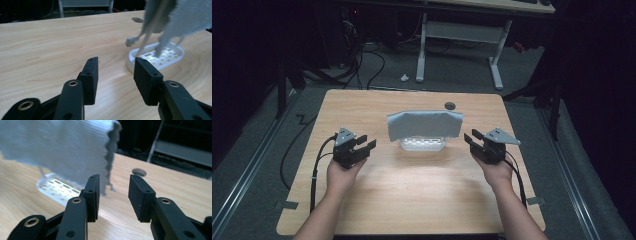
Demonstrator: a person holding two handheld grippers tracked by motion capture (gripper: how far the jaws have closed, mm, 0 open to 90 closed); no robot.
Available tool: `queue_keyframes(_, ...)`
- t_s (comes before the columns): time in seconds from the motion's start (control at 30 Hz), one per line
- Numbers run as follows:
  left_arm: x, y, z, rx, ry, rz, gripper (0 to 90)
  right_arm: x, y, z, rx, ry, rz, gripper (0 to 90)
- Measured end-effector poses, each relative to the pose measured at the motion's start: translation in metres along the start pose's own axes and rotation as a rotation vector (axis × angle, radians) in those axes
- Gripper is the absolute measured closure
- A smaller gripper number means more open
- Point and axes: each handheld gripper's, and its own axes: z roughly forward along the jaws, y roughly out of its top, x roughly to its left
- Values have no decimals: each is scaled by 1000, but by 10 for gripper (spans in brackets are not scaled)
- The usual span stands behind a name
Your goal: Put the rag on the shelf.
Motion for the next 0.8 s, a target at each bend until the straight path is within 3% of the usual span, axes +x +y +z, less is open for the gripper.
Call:
queue_keyframes(0.07, -8, -5, -6, -1, -17, 8, 544, 5, -3, -7, -2, 12, 5, 596)
queue_keyframes(0.13, -20, -13, -13, 18, -36, 24, 533, 12, -6, -12, 33, 35, 1, 579)
queue_keyframes(0.2, -34, -22, -19, 40, -57, 34, 523, 21, -12, -21, 35, 36, -21, 580)
queue_keyframes(0.33, -71, -48, -31, 87, -106, 105, 506, 44, -29, -36, 78, 40, -36, 560)
queue_keyframes(0.43, -92, -77, -37, 113, -158, 116, 492, 61, -48, -45, 100, 49, -47, 513)
queue_keyframes(0.47, -98, -84, -36, 140, -156, 120, 510, 74, -75, -54, 106, 25, -53, 531)
queue_keyframes(0.53, -105, -86, -32, 206, -193, 149, 499, 79, -85, -57, 112, 12, -77, 555)
queue_keyframes(0.57, -107, -86, -31, 194, -184, 166, 491, 83, -90, -56, 172, 26, -130, 516)
queue_keyframes(0.63, -108, -85, -27, 198, -180, 157, 493, 85, -90, -55, 162, 11, -185, 524)
queue_keyframes(0.73, -108, -87, -21, 225, -187, 156, 483, 81, -89, -48, 169, 36, -77, 518)
queue_keyframes(0.77, -109, -88, -20, 235, -180, 173, 480, 81, -88, -45, 174, 36, -75, 516)
queue_keyframes(0.8, -108, -89, -20, 240, -177, 180, 476, 83, -89, -44, 175, 32, -106, 514)
